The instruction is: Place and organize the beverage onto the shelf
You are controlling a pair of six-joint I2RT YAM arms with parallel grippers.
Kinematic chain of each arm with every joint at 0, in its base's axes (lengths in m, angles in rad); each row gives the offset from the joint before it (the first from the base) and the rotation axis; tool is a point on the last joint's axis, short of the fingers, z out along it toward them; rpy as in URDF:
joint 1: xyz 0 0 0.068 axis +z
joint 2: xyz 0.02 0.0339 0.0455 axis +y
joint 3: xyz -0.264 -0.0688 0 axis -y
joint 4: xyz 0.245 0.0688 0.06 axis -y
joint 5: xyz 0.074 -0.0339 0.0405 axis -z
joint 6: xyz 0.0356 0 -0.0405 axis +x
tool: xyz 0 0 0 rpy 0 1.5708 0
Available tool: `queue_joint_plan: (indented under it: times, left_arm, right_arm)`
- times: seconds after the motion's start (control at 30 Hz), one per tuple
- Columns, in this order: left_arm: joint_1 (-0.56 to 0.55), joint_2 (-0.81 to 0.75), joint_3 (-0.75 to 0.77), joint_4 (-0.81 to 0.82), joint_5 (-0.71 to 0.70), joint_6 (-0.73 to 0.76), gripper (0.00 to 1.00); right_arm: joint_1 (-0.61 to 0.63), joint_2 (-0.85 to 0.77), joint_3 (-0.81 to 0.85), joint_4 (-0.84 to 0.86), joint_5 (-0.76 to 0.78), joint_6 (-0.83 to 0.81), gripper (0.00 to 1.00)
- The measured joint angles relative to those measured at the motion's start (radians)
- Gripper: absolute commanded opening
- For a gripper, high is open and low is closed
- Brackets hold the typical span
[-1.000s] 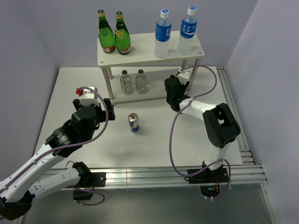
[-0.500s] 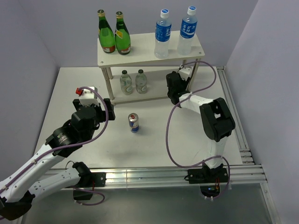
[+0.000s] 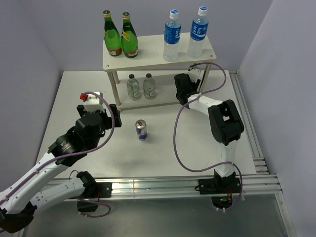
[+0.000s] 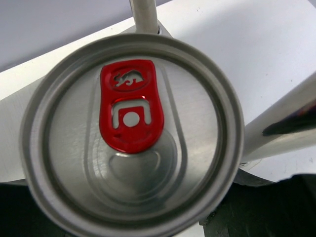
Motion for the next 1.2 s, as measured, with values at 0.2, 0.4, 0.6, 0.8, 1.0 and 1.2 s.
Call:
queue_joint_plan:
  times: [0.2,0.4,0.6,0.8,1.0,1.2]
  left_arm:
    - [0.002,0.0,0.0,0.0,0.0,0.0,0.99]
    - [0.002,-0.003,0.0,-0.001,-0.002,-0.001,0.99]
    - [0.002,-0.01,0.0,-0.001,-0.012,-0.001,0.99]
    - [0.002,-0.007,0.0,-0.003,-0.02,-0.001,0.99]
    - [0.002,-0.007,0.0,-0.003,-0.026,-0.001,0.99]
    - [0.003,-0.006,0.0,-0.003,-0.027,-0.001,0.99]
  right_arm:
    - [0.0,0.012,0.018,-0.028,0.002,0.005,0.68]
    - [0.0,0.012,0.028,-0.027,0.012,0.007,1.0]
    - [0.005,0.011,0.027,-0.001,0.014,-0.003,1.0]
    - [0.011,-0.06,-0.107,0.074,-0.032,-0.014,1.0]
    - [0.013,-0.118,-0.175,0.142,-0.137,-0.052,1.0]
    - [0.021,-0.175,-0.23,0.185,-0.201,-0.073,1.0]
